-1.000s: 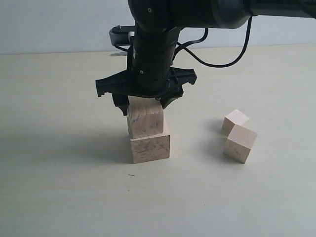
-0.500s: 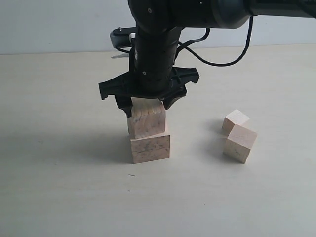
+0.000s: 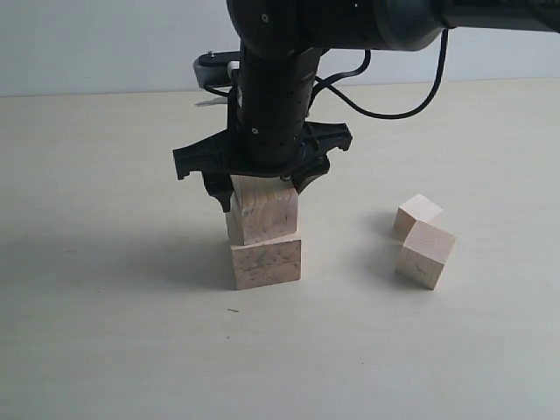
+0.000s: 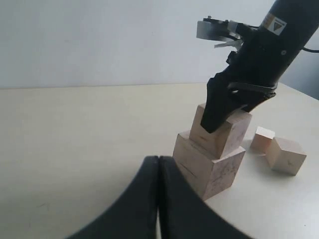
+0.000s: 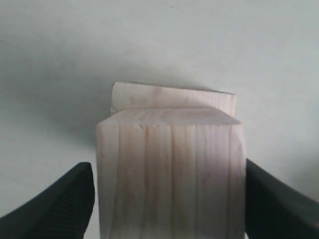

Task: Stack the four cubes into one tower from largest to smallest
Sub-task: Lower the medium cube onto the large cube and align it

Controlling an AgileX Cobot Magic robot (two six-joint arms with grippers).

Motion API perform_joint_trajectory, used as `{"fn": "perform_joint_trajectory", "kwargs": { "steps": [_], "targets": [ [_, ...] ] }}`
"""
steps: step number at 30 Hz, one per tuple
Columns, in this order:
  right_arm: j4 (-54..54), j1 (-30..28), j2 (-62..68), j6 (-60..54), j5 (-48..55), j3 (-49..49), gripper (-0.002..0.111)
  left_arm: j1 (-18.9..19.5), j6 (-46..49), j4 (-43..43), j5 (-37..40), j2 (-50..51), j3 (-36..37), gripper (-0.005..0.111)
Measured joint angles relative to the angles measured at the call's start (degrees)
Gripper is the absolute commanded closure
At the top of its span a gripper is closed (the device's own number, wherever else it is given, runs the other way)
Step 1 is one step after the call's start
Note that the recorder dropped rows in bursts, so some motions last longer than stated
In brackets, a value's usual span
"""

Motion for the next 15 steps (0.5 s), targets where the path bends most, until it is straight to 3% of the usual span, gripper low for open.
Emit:
{"fn": "perform_joint_trajectory", "kwargs": {
  "steps": [15],
  "targets": [
    [2.19,0.00,0.00,0.58,-0.24,0.00,0.036,0.00,0.00,0.00,0.00,0.00,0.00,0.107]
  ]
}}
